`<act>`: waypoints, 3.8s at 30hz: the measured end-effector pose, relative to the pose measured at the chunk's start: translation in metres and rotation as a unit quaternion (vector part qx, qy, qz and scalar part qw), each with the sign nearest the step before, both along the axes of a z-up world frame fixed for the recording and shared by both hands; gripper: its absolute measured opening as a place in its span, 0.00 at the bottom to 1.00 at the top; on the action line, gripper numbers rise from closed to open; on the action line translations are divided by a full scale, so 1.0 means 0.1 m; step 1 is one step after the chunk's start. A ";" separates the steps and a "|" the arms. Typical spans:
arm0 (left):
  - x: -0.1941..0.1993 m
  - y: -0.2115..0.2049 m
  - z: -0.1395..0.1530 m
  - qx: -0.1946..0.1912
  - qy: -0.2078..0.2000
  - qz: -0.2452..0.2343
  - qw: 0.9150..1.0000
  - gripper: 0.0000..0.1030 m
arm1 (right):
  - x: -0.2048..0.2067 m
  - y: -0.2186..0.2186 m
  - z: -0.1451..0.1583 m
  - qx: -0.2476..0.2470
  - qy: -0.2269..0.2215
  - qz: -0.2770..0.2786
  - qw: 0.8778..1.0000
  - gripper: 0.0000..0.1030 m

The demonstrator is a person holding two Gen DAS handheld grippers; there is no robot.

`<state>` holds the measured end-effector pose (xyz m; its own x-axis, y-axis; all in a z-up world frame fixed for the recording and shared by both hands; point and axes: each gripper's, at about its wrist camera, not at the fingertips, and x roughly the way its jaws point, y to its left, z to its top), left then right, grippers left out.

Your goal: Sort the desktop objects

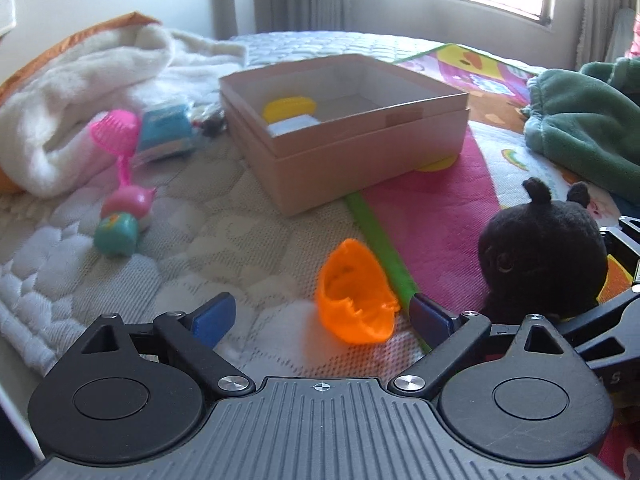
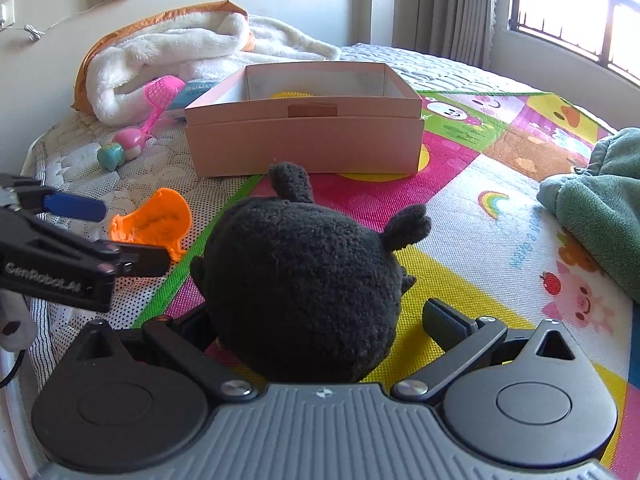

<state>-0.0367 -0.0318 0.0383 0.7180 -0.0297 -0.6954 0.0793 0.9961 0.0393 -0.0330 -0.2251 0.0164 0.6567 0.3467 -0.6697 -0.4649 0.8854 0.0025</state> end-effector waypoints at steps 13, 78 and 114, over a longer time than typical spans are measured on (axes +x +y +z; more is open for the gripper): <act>-0.01 -0.02 0.02 -0.004 0.009 -0.002 1.000 0.48 | 0.00 -0.01 0.00 0.002 -0.001 -0.001 1.000 1.00; 0.87 -0.07 1.05 0.018 -0.126 0.013 0.992 0.94 | 1.39 0.21 2.23 0.079 -0.147 0.042 0.985 0.84; 0.48 1.44 0.08 -0.049 -0.045 0.145 0.987 1.00 | 2.54 1.94 1.37 0.101 0.077 0.061 0.990 0.46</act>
